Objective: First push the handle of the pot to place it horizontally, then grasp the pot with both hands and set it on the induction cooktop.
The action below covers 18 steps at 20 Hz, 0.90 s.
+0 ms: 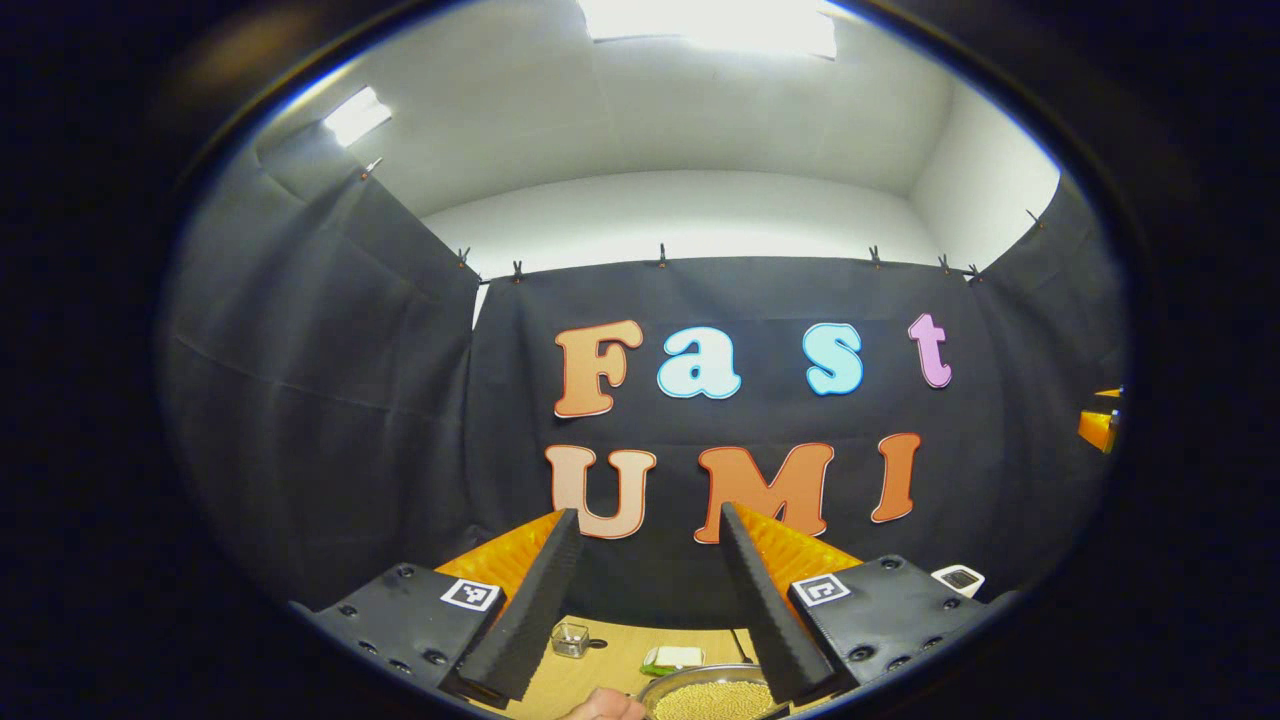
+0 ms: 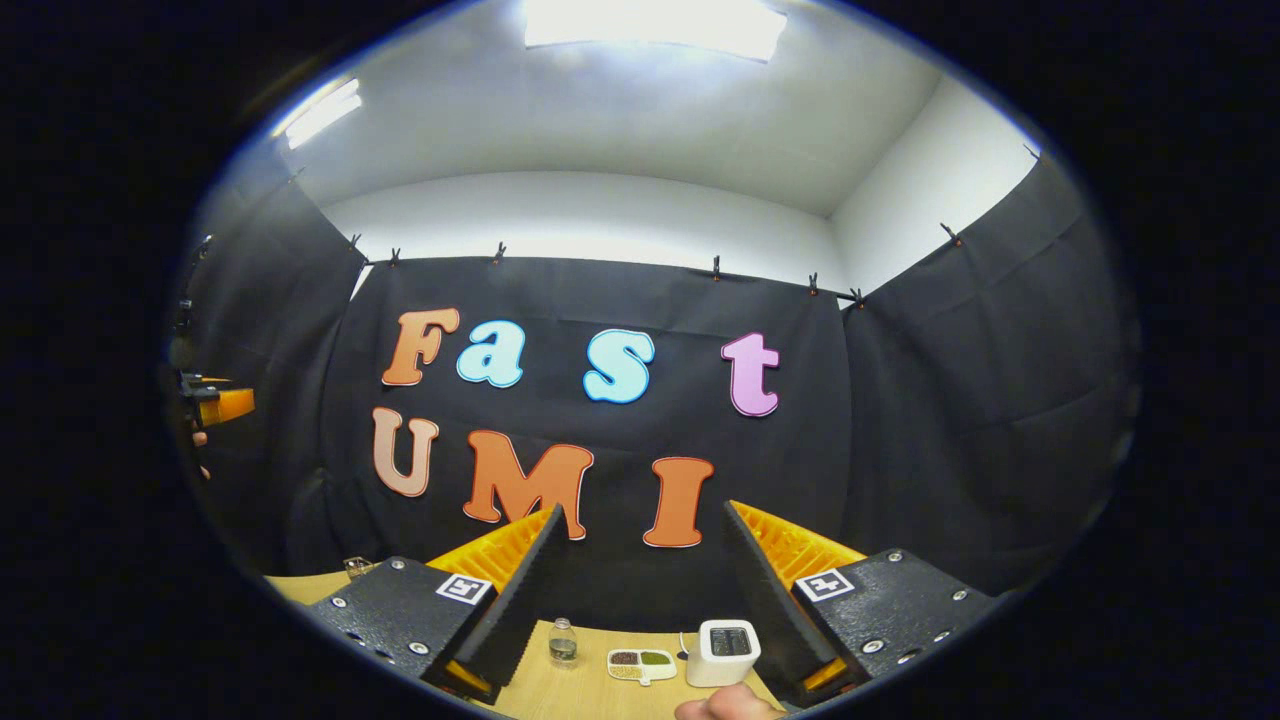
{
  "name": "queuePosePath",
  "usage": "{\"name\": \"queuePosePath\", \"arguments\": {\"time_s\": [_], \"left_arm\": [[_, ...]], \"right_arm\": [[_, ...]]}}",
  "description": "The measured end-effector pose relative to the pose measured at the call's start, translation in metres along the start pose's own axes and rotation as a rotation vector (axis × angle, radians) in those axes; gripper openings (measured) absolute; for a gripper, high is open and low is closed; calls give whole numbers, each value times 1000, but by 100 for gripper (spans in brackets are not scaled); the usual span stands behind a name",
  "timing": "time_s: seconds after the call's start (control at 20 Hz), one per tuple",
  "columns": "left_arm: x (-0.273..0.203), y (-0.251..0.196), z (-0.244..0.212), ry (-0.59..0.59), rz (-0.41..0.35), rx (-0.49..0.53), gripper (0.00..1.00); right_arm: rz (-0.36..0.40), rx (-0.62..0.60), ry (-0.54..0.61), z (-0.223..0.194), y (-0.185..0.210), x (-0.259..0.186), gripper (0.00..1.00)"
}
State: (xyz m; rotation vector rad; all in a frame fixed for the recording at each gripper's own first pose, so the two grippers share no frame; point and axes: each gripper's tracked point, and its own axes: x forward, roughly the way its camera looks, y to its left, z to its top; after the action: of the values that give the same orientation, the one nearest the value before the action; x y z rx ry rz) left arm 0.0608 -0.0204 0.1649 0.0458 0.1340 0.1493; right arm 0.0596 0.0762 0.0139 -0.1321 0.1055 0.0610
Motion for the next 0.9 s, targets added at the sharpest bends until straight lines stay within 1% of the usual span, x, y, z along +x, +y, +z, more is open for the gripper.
{"name": "queuePosePath", "arguments": {"time_s": [0.05, 0.1, 0.15, 0.2, 0.25, 0.35, 0.4, 0.45, 0.5, 0.55, 0.6, 0.65, 0.7, 0.8, 0.85, 0.9], "left_arm": [[3, 4, 1, 11, 10, 1, 87], [6, 6, 1, 17, 13, 6, 87], [9, 7, 1, 21, 21, 15, 95], [11, 8, 1, 24, 29, 23, 95], [14, 8, 1, 27, 36, 32, 91], [15, 10, 1, 42, 56, 61, 91], [14, 11, 5, 36, 64, 70, 87], [15, 7, 10, 23, 61, 76, 91], [16, 6, 15, 9, 62, 79, 87], [16, 4, 21, -3, 63, 82, 89], [15, 1, 28, -18, 61, 82, 91], [14, -3, 34, -28, 57, 85, 91], [13, -6, 37, -36, 55, 89, 95], [9, -10, 43, -43, 49, 93, 95], [8, -13, 45, -44, 44, 95, 95], [6, -15, 46, -43, 34, 98, 95]], "right_arm": [[-3, 0, 1, 0, -2, 1, 95], [-6, 3, 4, -1, -1, 1, 95], [-5, 6, 10, -3, -1, 0, 95], [0, 13, 18, -5, 1, 0, 95], [7, 18, 27, -8, 2, 1, 95], [13, 26, 38, -9, 1, 1, 95], [13, 26, 36, -8, 1, 0, 95], [17, 22, 33, -7, 0, -1, 95], [17, 23, 27, -6, 1, -1, 95], [15, 23, 18, -4, -1, -2, 97], [14, 23, 5, -1, -1, -3, 95], [14, 22, -5, 0, -3, -4, 95], [12, 20, -12, 2, -4, -5, 95], [18, 23, -27, 6, -5, -10, 95], [26, 24, -34, 9, -3, -13, 98], [32, 25, -42, 12, -2, -16, 97]]}}
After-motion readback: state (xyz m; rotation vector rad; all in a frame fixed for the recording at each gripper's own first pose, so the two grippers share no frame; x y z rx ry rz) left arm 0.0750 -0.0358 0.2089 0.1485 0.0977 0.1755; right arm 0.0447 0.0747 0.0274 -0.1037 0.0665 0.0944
